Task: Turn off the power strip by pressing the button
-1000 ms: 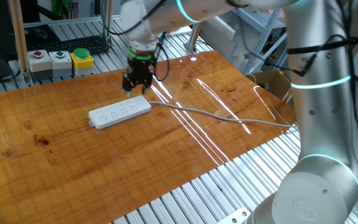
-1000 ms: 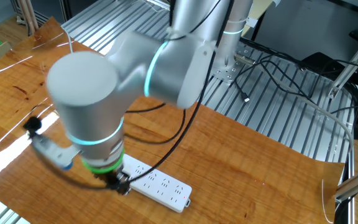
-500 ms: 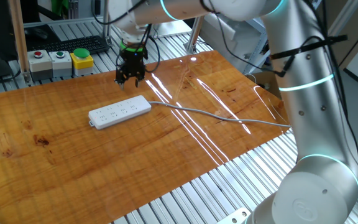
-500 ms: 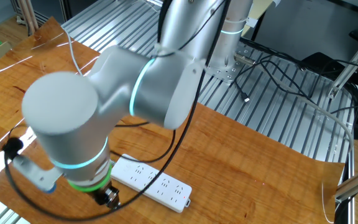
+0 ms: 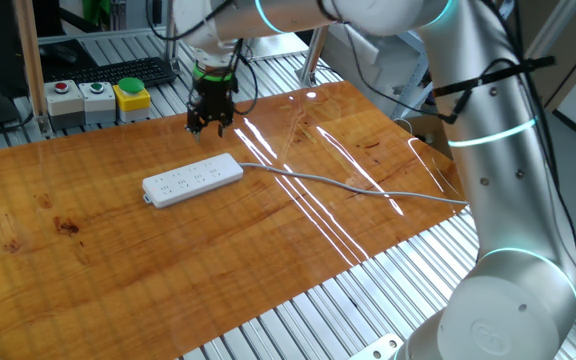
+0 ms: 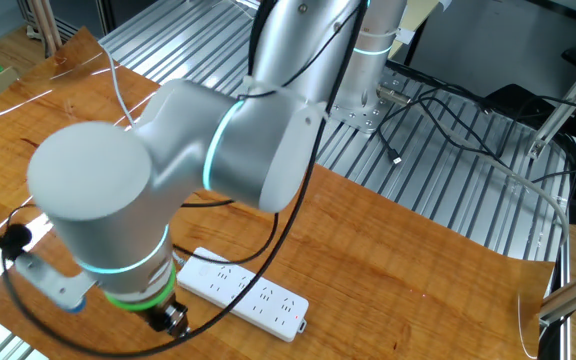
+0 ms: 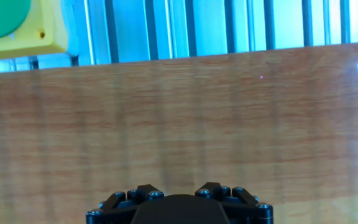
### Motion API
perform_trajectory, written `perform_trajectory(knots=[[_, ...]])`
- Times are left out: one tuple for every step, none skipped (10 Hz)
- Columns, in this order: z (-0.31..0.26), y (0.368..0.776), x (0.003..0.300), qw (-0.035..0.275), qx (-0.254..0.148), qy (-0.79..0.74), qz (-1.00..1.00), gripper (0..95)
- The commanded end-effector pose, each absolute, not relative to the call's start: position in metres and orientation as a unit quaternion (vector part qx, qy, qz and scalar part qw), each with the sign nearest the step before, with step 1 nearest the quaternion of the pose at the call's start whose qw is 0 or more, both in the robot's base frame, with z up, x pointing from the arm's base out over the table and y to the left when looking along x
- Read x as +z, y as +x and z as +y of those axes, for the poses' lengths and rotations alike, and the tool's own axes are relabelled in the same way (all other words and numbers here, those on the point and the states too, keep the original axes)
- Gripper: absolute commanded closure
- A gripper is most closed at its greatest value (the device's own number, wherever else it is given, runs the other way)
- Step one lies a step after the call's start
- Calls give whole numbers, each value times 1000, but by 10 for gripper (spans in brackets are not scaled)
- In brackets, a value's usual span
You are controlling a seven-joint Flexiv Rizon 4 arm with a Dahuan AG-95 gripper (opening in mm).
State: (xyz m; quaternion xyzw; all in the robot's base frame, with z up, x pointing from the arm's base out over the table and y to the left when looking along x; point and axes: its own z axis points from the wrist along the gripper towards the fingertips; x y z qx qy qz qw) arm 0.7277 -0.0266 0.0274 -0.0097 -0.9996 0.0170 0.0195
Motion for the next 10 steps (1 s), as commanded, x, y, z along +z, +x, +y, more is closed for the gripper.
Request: perform_trajectory(knots=[[-35,711,35,27,12,-1,-1000,380],[-38,703,37,27,10,0,-1000,380],[-42,693,39,26,9,1,-1000,380],[-44,686,40,25,7,1,-1000,380],[-47,678,41,24,4,1,-1000,380],[-49,672,41,23,2,2,-1000,380],[-51,665,42,22,-2,1,-1000,380],[-50,663,42,22,-3,-1,-1000,380],[-47,660,42,21,-1,-4,-1000,380],[-45,658,41,20,-1,-5,-1000,380]])
